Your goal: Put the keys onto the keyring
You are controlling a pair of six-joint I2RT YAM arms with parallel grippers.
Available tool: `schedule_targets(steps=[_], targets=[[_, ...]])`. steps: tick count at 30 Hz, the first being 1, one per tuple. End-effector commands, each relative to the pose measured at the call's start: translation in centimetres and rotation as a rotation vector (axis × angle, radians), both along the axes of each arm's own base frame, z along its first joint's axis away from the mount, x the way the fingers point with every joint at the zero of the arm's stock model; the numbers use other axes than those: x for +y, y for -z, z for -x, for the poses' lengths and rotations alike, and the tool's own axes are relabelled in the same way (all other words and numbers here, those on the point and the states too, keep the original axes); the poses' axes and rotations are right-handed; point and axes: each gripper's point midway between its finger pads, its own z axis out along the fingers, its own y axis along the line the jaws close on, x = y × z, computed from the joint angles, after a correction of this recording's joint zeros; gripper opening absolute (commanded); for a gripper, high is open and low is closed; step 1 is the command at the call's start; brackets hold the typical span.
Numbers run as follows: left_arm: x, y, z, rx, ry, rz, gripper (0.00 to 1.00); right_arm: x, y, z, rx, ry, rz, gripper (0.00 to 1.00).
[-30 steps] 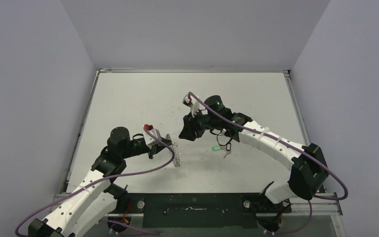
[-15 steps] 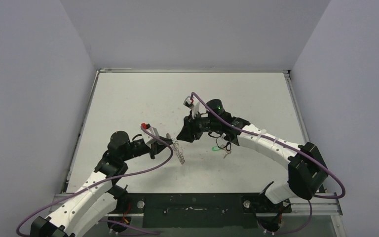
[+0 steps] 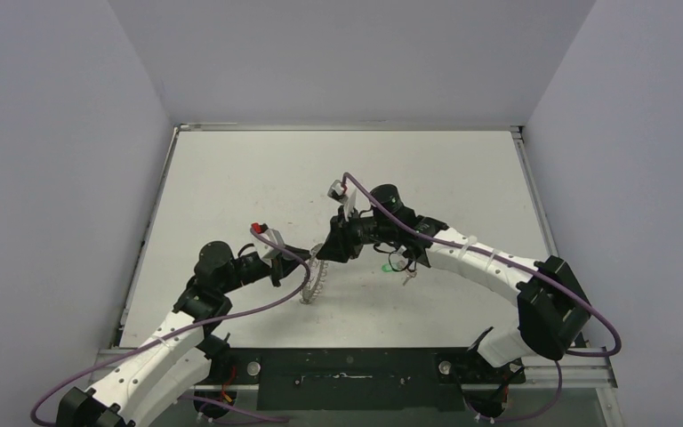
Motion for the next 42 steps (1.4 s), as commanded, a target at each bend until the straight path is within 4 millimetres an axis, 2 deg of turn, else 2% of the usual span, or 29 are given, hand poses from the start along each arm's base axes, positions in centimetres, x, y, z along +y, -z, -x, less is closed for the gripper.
schedule_targets(steps=[1, 3, 9, 16, 24, 34, 38, 42], targets=[[-0.3, -2.7, -0.4, -0.071, -0.008, 0.088, 0.00, 0.2, -1.6, -1.0, -0.018, 0.026, -0.108, 0.27], [-0.4, -2.7, -0.4, -0.069, -0.008, 0.099, 0.00, 0.1, -1.3, -1.5, -0.004, 0.045, -0.122, 0.26], [-0.5, -2.3, -0.4, -0.056, -0.009, 0.113, 0.00, 0.4, 1.0, -2.7, 0.065, 0.101, -0.106, 0.26], [-0.4, -2.2, -0.6, -0.054, -0.019, 0.114, 0.00, 1.8, 2.1, -0.7, 0.101, 0.027, -0.101, 0.27], [-0.3, -2.0, -0.7, -0.047, -0.030, 0.111, 0.00, 1.3, 0.8, 0.8, 0.082, 0.004, -0.115, 0.26], [-0.3, -1.7, -0.9, -0.036, -0.039, 0.103, 0.00, 1.0, 0.0, 3.4, 0.038, -0.038, -0.081, 0.28], [-0.3, -1.7, -0.9, -0.039, -0.036, 0.103, 0.00, 0.8, 0.3, 3.1, 0.024, -0.015, -0.062, 0.29], [-0.5, -1.9, -0.7, -0.041, -0.022, 0.111, 0.00, 0.1, -0.1, 1.5, -0.020, 0.052, -0.050, 0.29]])
